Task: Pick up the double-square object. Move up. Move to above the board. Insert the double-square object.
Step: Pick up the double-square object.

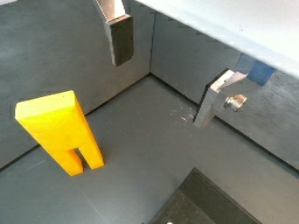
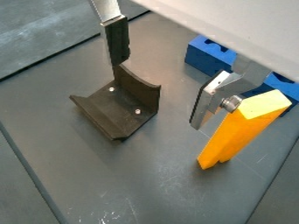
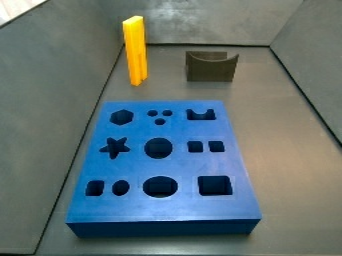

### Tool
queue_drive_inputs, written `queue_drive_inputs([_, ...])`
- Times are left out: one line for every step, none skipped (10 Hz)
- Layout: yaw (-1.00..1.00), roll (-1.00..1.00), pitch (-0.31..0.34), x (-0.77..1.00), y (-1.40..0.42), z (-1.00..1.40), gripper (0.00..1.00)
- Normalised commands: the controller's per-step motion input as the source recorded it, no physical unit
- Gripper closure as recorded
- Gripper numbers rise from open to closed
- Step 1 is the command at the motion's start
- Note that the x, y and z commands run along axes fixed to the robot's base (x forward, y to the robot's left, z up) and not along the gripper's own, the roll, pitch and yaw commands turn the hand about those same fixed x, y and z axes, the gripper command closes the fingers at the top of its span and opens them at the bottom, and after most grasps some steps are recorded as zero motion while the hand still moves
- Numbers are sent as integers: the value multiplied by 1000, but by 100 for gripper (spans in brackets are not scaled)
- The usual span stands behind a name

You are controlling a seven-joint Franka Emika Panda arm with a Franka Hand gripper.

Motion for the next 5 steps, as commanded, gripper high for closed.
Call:
queue_drive_inputs([-106,20,-104,-269,-246,-143,0])
queue_drive_inputs([-249,100,-124,-429,-520,-286,0])
queue_drive_inputs([-266,100,-156,-414,-486,-291,0])
queue_drive_inputs([-406,159,-106,-189,-483,-209,0])
queue_drive_inputs([-449,164,-99,-171,-437,-234,0])
